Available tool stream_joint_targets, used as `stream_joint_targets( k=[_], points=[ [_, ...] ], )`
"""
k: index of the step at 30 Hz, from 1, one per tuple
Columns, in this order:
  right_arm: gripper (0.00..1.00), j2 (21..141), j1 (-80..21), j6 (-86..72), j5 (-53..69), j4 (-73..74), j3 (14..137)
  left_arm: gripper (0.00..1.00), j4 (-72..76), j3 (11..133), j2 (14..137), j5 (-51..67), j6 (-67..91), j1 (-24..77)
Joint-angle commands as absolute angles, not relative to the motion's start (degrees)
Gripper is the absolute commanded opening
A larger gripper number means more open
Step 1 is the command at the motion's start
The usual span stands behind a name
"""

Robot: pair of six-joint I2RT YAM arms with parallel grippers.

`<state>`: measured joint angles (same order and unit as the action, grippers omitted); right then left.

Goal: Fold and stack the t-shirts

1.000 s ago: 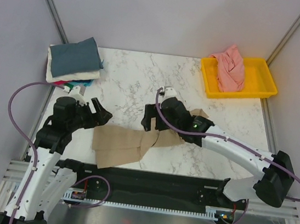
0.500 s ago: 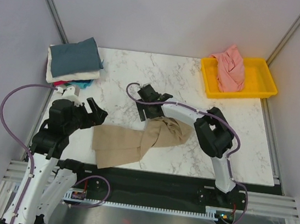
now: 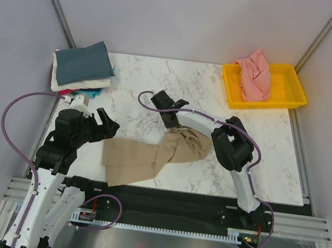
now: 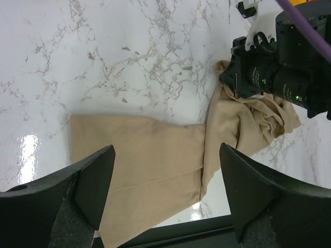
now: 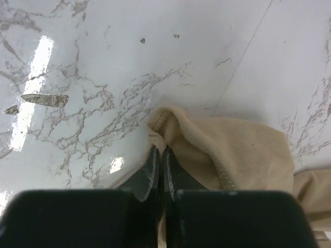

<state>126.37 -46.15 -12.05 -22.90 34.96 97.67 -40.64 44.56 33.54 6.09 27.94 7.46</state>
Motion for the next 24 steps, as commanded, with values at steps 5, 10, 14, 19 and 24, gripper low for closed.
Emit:
stream_joint_targets(
  k=[5,10,14,19,24],
  points=[
    [0.00,119.8,-43.9,-11.0,-21.2,36.3,98.5,0.89,-39.4,46.1,32.9,6.6,26.0,7.1],
    [0.00,100.7,-40.4,-13.6,-24.3,41.1,98.0,0.89,-39.4,46.1,32.2,6.8,25.8,7.1],
    [0.00,81.2,-38.7,-17.4,-25.9,41.9,87.3,0.89,-39.4,46.0,31.3,6.8,25.9,7.1],
    [0.01,56.0,-38.5,-27.7,-28.0,42.0,61.4,0.89,-39.0,45.9,30.2,6.9,26.0,7.1],
    [0.98,44.1,-38.1,-46.6,-30.1,48.1,44.8,0.89,-38.6,45.8,31.1,8.3,25.7,7.1]
  ],
)
